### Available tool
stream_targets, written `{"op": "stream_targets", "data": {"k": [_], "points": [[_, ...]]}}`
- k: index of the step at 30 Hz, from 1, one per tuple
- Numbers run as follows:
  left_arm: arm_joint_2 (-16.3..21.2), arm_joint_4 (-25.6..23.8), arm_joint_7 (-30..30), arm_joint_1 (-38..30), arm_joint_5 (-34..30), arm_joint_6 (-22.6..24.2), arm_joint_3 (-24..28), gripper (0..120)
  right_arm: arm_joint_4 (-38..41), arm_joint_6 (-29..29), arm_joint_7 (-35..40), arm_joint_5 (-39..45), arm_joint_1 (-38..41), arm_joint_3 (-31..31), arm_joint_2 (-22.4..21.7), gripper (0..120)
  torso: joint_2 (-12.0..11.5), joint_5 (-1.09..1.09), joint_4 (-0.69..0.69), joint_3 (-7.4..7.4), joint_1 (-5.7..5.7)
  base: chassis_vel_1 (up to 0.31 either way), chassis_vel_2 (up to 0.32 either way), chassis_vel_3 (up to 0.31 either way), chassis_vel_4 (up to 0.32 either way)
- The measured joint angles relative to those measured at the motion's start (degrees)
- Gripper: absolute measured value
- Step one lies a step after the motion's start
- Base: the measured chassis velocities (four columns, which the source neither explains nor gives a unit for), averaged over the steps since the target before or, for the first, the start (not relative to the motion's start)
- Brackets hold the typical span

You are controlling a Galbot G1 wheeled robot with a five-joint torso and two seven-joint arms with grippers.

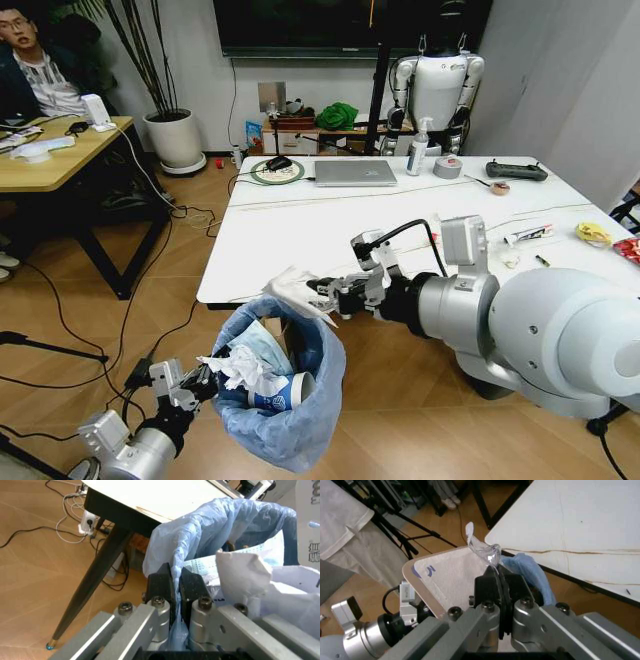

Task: Pick up the trash bin and place the trash from the table into it.

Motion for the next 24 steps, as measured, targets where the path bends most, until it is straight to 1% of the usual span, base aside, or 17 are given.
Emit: {"op": "stream_targets", "data": {"k": [8, 15, 24], "points": [[-0.12, -0.25, 0.02, 0.05, -0.05, 0.02, -0.13, 0, 0.00, 0.00, -0.97, -1.16, -0.63, -1.40, 0.89, 0, 0.00, 0.00, 0.00, 0.00, 0.00, 0.000, 0.000, 0.000, 0.000], [-0.18, -1.09, 0.02, 0.74, -0.09, 0.06, -0.70, 0, -0.01, -0.40, -1.23, -3.43, -2.23, -1.36, 0.16, 0, 0.00, 0.00, 0.00, 0.00, 0.00, 0.000, 0.000, 0.000, 0.000], [-0.24, -1.26, 0.02, 0.84, -0.11, 0.09, -0.62, 0, 0.00, -0.60, -1.25, -4.14, -2.56, -1.22, -0.14, 0, 0.00, 0.00, 0.00, 0.00, 0.00, 0.000, 0.000, 0.000, 0.000]]}}
